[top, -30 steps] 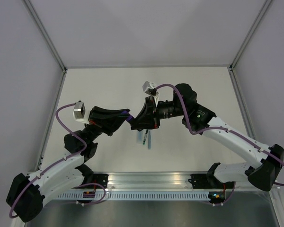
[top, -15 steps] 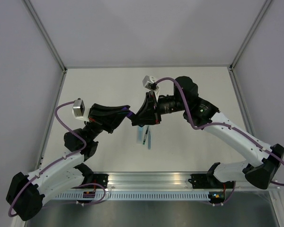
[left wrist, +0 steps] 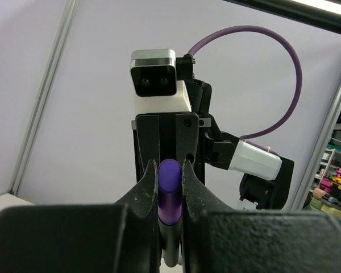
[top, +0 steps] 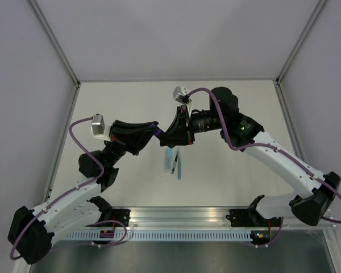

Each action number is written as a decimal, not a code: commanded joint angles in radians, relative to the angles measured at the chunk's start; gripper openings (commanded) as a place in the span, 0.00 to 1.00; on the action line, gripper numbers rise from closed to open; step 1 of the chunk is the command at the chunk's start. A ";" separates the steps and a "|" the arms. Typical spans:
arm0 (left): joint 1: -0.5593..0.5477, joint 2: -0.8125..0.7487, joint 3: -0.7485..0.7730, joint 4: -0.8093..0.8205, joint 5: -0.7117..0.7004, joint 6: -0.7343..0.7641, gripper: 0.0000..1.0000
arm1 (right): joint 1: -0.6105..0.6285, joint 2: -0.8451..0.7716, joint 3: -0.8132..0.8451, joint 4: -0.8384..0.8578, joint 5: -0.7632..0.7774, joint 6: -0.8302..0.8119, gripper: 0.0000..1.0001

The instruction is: Insert the pens into the pen caps

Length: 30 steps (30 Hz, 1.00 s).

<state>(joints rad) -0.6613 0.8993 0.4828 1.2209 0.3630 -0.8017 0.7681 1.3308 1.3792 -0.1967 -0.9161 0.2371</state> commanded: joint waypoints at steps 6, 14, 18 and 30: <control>-0.109 -0.083 0.129 -0.922 0.161 0.128 0.71 | -0.001 -0.036 -0.106 0.482 0.215 0.030 0.00; -0.106 -0.129 0.386 -1.305 -0.142 0.294 1.00 | -0.056 -0.148 -0.451 0.474 0.434 0.068 0.00; -0.106 -0.143 0.291 -1.308 -0.258 0.323 1.00 | -0.070 -0.081 -0.416 0.268 0.716 0.160 0.00; -0.106 -0.117 0.063 -1.227 -0.627 0.412 1.00 | -0.067 0.156 -0.549 0.187 0.916 0.401 0.00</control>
<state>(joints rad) -0.7650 0.7998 0.5331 -0.0517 -0.1390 -0.4610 0.6975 1.4811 0.8345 -0.0212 -0.0639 0.5438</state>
